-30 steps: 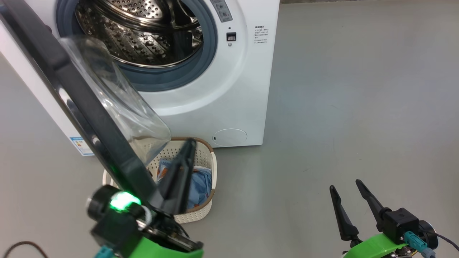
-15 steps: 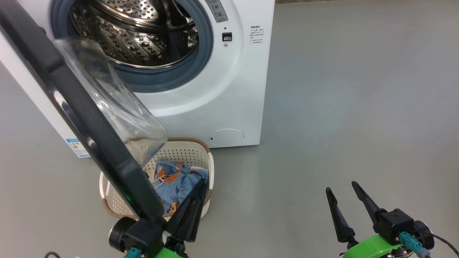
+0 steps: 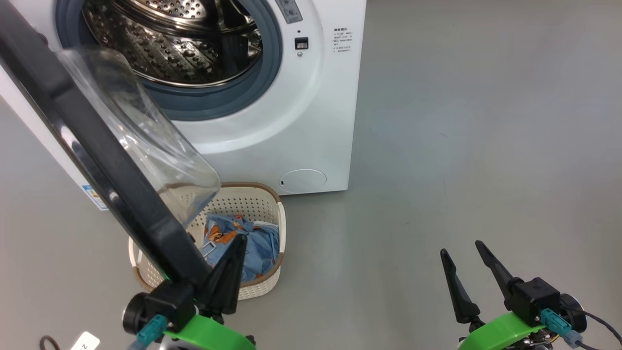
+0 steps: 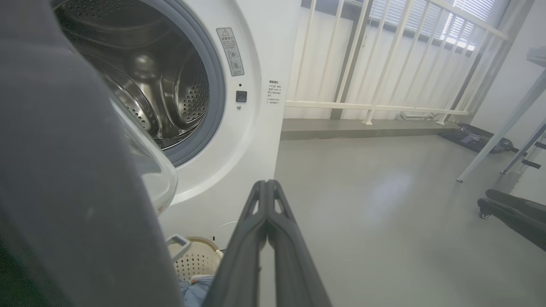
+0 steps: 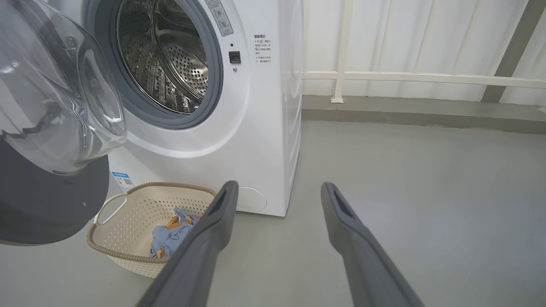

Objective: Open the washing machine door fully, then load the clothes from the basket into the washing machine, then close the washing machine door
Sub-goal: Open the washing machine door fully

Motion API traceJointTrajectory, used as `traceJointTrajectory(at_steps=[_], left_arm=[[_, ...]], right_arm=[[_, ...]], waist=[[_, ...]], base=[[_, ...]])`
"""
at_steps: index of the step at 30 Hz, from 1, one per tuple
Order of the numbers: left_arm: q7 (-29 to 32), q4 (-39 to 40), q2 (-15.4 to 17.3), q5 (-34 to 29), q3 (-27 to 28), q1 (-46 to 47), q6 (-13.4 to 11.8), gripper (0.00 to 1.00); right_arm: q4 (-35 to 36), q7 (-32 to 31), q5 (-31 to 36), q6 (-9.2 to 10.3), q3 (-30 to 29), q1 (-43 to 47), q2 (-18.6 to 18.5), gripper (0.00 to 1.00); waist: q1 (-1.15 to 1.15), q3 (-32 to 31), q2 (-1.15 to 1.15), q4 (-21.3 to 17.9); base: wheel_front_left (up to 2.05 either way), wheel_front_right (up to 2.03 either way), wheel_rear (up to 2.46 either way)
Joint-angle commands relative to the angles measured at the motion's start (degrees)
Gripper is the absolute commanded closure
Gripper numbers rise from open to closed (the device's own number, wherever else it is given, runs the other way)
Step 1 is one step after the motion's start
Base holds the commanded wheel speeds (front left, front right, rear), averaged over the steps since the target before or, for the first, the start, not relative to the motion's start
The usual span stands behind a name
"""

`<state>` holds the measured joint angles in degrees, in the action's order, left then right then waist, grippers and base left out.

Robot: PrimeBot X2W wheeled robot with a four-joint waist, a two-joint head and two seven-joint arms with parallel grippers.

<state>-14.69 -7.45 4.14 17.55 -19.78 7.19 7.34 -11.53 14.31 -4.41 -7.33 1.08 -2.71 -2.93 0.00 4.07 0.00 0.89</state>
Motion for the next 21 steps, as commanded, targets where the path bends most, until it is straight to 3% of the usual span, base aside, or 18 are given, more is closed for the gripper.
traceJointTrajectory(at_steps=[1,9,21], left_arm=[[-0.31,0.83,0.21,0.31,2.24,2.41,0.14,1.00],[-0.31,-1.64,-0.29,0.80,5.87,3.07,0.14,1.00],[-0.31,-0.14,-0.89,1.30,6.34,2.53,0.14,1.00]], right_arm=[[1.10,0.69,-0.72,-0.16,1.51,-1.90,-0.15,0.00],[0.69,0.69,-1.29,-0.16,1.48,-1.78,-0.11,0.00],[-0.07,0.69,-1.87,-0.16,1.73,-2.24,-0.06,0.00]], waist=[[0.00,0.07,0.00,-0.09],[0.00,0.23,0.00,-0.15],[0.00,0.98,0.00,2.42]], base=[[0.00,0.00,0.00],[0.00,0.00,0.00],[0.00,0.00,0.00]])
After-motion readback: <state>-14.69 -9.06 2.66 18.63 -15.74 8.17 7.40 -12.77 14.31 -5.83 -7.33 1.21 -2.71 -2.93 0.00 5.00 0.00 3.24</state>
